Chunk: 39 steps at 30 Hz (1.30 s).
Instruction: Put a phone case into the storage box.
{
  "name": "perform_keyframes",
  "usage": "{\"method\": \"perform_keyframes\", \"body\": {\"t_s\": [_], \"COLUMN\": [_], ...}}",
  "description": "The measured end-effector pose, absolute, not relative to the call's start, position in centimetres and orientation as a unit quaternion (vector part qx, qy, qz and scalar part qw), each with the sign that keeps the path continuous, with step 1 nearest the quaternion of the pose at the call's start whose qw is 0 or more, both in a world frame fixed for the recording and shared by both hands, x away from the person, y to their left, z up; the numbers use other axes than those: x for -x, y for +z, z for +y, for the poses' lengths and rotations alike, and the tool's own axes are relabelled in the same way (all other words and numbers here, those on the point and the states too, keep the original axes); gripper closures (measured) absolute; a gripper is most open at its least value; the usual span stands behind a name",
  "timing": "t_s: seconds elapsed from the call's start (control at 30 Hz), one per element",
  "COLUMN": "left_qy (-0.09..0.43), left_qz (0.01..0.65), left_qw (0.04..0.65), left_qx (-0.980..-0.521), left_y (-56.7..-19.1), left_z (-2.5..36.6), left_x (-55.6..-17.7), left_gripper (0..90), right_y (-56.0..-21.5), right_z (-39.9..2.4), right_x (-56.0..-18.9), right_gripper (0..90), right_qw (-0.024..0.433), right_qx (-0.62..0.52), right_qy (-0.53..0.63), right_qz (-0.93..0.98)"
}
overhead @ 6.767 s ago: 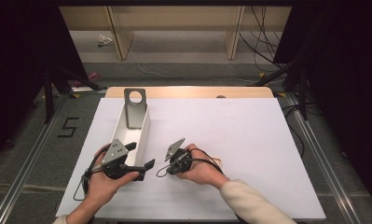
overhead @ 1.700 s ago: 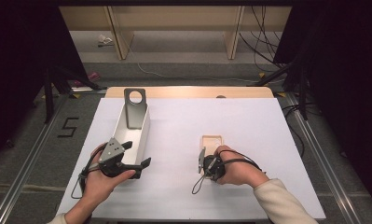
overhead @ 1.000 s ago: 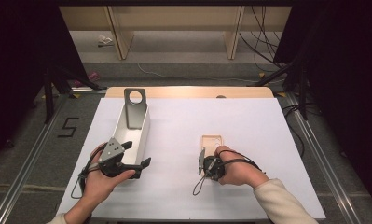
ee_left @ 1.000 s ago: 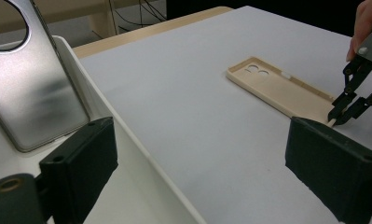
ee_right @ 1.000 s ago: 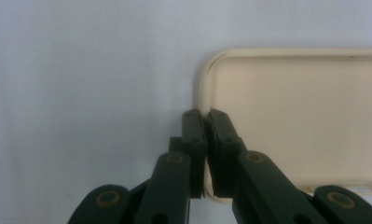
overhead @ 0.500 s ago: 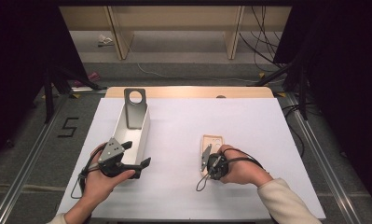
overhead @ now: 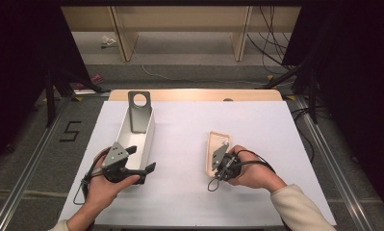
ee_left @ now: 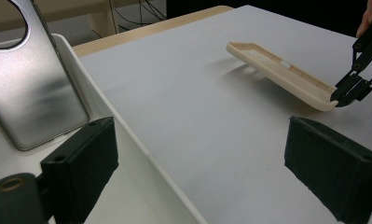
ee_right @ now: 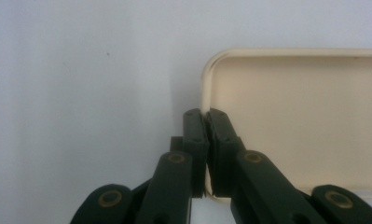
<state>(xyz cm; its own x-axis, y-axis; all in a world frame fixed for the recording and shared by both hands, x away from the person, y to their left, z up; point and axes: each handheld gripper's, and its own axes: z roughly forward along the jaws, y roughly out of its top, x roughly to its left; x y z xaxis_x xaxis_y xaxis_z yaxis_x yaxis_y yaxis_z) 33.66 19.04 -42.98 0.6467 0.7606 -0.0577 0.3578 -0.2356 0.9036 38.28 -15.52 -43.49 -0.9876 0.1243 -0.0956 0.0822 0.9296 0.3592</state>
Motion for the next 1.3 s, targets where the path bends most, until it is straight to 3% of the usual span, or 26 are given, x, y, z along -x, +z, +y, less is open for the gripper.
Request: {"method": "perform_keyframes", "body": {"t_s": [0.93, 1.3], "left_qy": [0.203, 0.187], "left_qz": [0.371, 0.378], "left_qw": [0.503, 0.499], "left_qx": [-0.754, -0.757], "left_y": [-42.0, -40.3], "left_z": [18.6, 16.3], "left_x": [-34.3, -35.8], "left_gripper": [12.4, 13.7], "right_y": [-43.3, -43.2], "right_z": [-16.3, -15.5], "right_x": [-37.9, -37.0], "right_gripper": [88.0, 88.0], "right_qw": [0.110, 0.118], "right_qx": [-0.065, -0.052], "right_qy": [0.283, 0.295], "right_qz": [0.951, 0.947]}}
